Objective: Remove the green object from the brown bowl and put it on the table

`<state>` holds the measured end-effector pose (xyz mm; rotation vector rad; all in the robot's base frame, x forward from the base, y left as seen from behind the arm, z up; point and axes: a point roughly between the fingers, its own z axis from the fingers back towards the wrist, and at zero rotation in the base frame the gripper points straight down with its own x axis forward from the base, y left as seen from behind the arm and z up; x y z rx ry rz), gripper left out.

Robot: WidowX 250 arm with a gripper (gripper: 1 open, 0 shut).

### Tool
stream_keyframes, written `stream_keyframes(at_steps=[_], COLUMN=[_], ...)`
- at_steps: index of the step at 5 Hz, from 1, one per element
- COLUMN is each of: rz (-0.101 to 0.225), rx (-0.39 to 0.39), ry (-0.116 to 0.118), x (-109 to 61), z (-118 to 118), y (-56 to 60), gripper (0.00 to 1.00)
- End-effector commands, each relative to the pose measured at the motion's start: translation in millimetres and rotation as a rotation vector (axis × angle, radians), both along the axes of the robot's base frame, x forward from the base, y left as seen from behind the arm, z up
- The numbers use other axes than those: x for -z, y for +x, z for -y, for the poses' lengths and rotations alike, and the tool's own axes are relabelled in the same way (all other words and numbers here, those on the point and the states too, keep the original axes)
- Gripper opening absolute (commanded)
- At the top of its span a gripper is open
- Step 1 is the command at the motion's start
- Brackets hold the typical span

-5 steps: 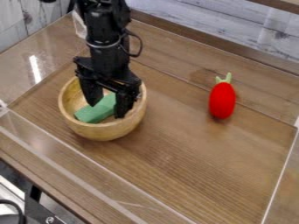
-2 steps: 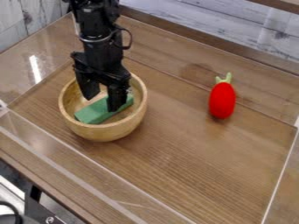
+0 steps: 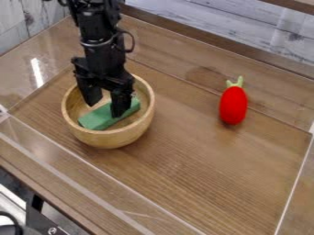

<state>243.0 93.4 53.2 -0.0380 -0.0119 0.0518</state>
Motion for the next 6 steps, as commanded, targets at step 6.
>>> stream_keyframes(at_steps=[6], rz=[0.03], rx=[-0.046], ry=[0.0], x=[11.7], z=[9], y=[10.9], gripper=[1.0])
